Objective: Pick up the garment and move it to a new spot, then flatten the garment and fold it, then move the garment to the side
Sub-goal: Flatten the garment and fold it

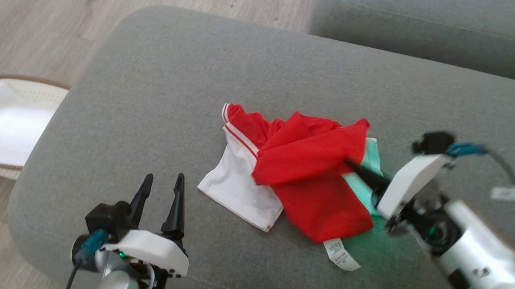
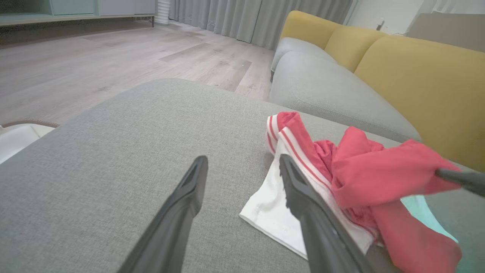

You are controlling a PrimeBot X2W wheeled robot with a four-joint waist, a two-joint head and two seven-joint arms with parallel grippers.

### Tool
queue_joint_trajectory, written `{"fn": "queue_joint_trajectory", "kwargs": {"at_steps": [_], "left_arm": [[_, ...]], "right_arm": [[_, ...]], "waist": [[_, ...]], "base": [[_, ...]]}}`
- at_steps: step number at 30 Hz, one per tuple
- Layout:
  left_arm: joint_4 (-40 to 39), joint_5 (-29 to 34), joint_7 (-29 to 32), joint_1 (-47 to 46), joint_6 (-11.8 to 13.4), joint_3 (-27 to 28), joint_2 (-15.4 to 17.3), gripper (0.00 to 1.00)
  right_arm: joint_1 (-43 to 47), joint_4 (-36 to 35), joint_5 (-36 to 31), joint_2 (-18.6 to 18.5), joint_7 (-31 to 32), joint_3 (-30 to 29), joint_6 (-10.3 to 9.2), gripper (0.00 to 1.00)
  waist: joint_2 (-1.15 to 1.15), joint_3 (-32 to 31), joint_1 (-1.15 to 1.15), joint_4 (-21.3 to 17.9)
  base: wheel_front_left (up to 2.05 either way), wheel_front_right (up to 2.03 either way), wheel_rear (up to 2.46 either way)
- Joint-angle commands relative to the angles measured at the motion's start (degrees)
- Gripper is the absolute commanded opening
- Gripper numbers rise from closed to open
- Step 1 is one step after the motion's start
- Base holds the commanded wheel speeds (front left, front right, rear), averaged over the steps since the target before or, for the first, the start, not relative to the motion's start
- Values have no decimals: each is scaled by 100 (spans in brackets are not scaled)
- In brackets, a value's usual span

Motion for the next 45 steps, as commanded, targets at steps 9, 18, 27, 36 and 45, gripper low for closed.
{"fn": "queue_joint_trajectory", "kwargs": {"at_steps": [9,18,27,36,45], "left_arm": [[-254,115,-71,-370,-117,197,-106,100],[-418,150,-71,-647,-36,3,-166,100],[-419,2,-71,-747,122,-127,-172,100],[-206,24,-71,-559,20,79,-172,100],[-50,9,-71,-295,-174,286,-173,100]], "right_arm": [[-1152,-303,364,-1326,-284,-340,43,0],[-2137,828,273,-2347,97,-554,43,0],[-2501,1873,-333,-2222,-826,-372,43,100],[-1724,1635,-567,-1888,-2315,-258,43,100],[-332,975,-314,-1593,-2193,-7,43,100]], "waist": [[0,476,0,-53],[0,1255,0,167],[0,1216,0,41],[0,455,0,-403],[0,-81,0,-787]], "base": [[0,0,0],[0,0,0],[0,0,0],[0,0,0],[0,0,0]]}}
